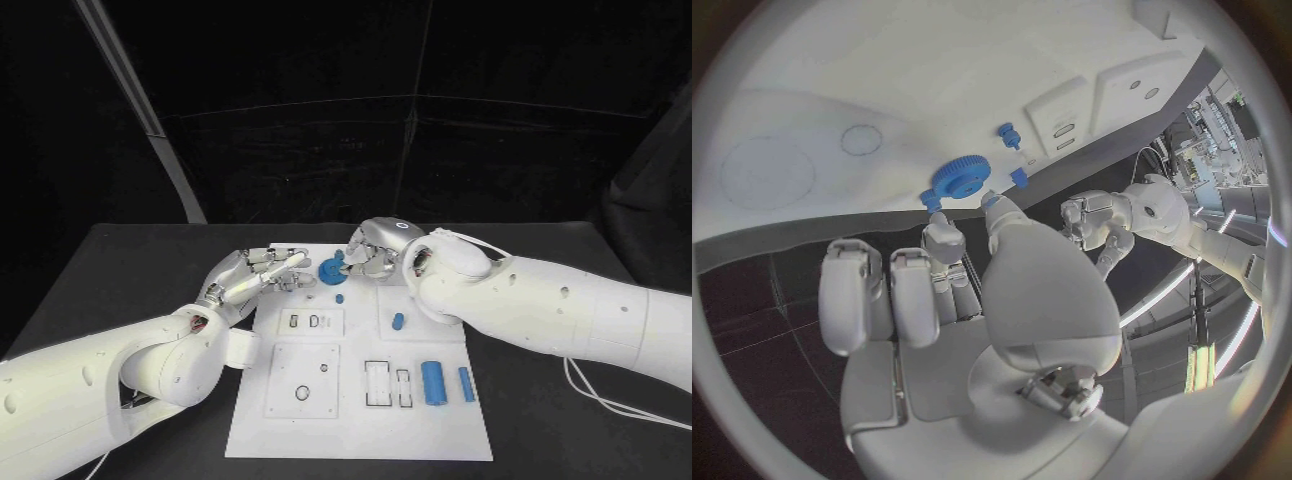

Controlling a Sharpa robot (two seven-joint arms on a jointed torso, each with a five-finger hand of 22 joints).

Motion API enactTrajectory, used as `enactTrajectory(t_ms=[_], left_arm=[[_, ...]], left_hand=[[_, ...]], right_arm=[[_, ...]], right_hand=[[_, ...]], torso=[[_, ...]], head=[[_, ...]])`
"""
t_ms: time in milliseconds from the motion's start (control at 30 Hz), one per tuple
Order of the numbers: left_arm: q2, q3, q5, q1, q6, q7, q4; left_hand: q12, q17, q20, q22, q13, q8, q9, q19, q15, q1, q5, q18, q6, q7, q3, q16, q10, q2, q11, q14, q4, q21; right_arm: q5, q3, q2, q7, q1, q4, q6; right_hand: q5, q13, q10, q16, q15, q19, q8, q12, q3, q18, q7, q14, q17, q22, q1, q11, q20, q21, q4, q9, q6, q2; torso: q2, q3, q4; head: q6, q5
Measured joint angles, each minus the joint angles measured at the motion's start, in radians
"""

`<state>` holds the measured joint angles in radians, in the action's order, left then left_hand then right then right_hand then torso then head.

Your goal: Assemble the parts on the task board

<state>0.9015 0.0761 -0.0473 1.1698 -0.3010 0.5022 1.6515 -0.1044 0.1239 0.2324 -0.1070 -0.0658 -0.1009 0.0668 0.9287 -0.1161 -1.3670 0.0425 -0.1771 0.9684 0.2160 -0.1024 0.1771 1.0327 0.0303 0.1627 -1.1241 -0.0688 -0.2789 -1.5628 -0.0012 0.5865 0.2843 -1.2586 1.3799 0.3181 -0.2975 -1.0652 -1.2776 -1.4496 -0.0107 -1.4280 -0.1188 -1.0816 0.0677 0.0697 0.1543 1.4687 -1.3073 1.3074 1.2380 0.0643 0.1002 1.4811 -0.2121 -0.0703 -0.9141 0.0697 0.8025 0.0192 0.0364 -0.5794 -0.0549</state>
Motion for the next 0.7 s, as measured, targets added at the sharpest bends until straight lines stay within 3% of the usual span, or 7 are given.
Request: enactTrajectory(t_ms=[67, 100, 133, 200, 467, 700], left_arm=[[0.002, 0.0, 0.0, 0.0, 0.0, 0.0, 0.0], [0.004, 0.0, 0.0, 0.0, 0.0, 0.0, 0.001], [0.006, 0.0, 0.0, 0.0, 0.0, 0.0, 0.002], [0.009, 0.0, 0.0, 0.0, 0.001, 0.0, 0.002], [0.011, 0.0, 0.002, 0.0, 0.012, 0.0, 0.003], [0.006, 0.0, 0.004, 0.0, 0.02, 0.0, 0.0]], left_hand=[[0.0, 0.0, 0.0, 0.0, 0.0, 0.0, 0.0, 0.0, 0.0, 0.0, 0.0, 0.0, 0.0, 0.0, 0.0, 0.0, 0.0, 0.0, 0.0, 0.0, 0.0, 0.0], [0.0, 0.0, 0.0, 0.0, 0.0, 0.0, 0.0, 0.0, 0.0, 0.0, 0.0, 0.0, 0.0, 0.0, 0.0, -0.004, 0.0, 0.0, 0.0, 0.0, 0.0, 0.0], [0.0, 0.0, 0.0, 0.0, 0.0, 0.0, 0.0, 0.0, 0.0, 0.0, 0.0, 0.0, 0.0, 0.0, 0.0, -0.004, 0.0, 0.0, 0.0, 0.0, 0.0, 0.0], [0.0, 0.0, -0.003, 0.001, 0.0, 0.0, 0.0, 0.003, 0.0, -0.004, 0.0, 0.0, 0.0, 0.0, -0.003, -0.004, 0.0, -0.004, 0.0, 0.0, 0.003, 0.0], [0.0, 0.004, -0.009, 0.004, 0.0, 0.0, 0.0, 0.016, 0.006, 0.001, 0.0, 0.0, 0.014, -0.006, -0.006, -0.004, 0.019, -0.01, -0.005, -0.014, 0.011, 0.0], [0.0, 0.006, -0.009, 0.004, -0.001, 0.0, 0.0, 0.023, 0.007, 0.006, 0.0, 0.0, 0.02, -0.005, -0.005, -0.004, 0.029, -0.015, -0.007, -0.022, 0.017, 0.0]], right_arm=[[0.034, 0.0, 0.041, -0.031, 0.0, 0.02, 0.019], [0.064, 0.0, 0.068, -0.057, 0.0, 0.029, 0.027], [0.09, 0.0, 0.087, -0.08, 0.0, 0.035, 0.031], [0.158, 0.0, 0.133, -0.137, -0.001, 0.05, 0.035], [0.374, -0.001, 0.286, -0.307, -0.001, 0.084, 0.036], [0.459, -0.001, 0.323, -0.368, 0.001, 0.067, 0.047]], right_hand=[[0.016, -0.006, 0.0, 0.0, 0.0, 0.0, -0.001, -0.002, 0.007, 0.0, -0.004, 0.0, 0.0, 0.0, 0.051, 0.0, 0.0, 0.0, 0.032, 0.0, -0.004, 0.004], [0.07, -0.011, 0.0, 0.0, 0.0, 0.0, -0.008, -0.006, 0.025, 0.0, -0.006, 0.0, 0.0, 0.0, 0.107, 0.0, 0.0, 0.0, 0.068, -0.001, -0.017, 0.003], [0.096, -0.012, 0.0, 0.0, 0.0, 0.0, -0.012, -0.006, 0.035, 0.0, -0.007, 0.0, 0.0, 0.0, 0.137, 0.0, 0.0, 0.0, 0.087, -0.002, -0.025, 0.001], [0.112, -0.011, 0.0, 0.0, 0.0, 0.0, -0.012, -0.006, 0.049, 0.0, -0.008, 0.0, -0.001, 0.0, 0.171, 0.0, 0.0, 0.0, 0.112, -0.003, -0.032, 0.0], [0.112, -0.005, 0.0, 0.0, 0.0, 0.0, -0.012, -0.001, 0.046, 0.0, -0.008, 0.0, -0.001, 0.0, 0.172, 0.0, 0.0, 0.0, 0.123, -0.002, -0.039, 0.012], [0.107, 0.007, 0.004, 0.0, 0.0, 0.0, -0.011, 0.013, 0.035, 0.0, -0.006, 0.0, -0.001, 0.0, 0.166, -0.004, 0.0, 0.0, 0.127, 0.002, -0.037, 0.018]], torso=[[-0.001, 0.0, -0.0012], [-0.002, 0.0, -0.0024], [-0.003, 0.0, -0.0038], [-0.005, 0.0003, -0.0076], [-0.014, 0.0002, -0.0228], [-0.016, -0.0035, -0.0333]], head=[[0.001, -0.001], [0.003, -0.002], [0.004, -0.003], [0.005, -0.005], [0.01, -0.008], [0.012, -0.011]])
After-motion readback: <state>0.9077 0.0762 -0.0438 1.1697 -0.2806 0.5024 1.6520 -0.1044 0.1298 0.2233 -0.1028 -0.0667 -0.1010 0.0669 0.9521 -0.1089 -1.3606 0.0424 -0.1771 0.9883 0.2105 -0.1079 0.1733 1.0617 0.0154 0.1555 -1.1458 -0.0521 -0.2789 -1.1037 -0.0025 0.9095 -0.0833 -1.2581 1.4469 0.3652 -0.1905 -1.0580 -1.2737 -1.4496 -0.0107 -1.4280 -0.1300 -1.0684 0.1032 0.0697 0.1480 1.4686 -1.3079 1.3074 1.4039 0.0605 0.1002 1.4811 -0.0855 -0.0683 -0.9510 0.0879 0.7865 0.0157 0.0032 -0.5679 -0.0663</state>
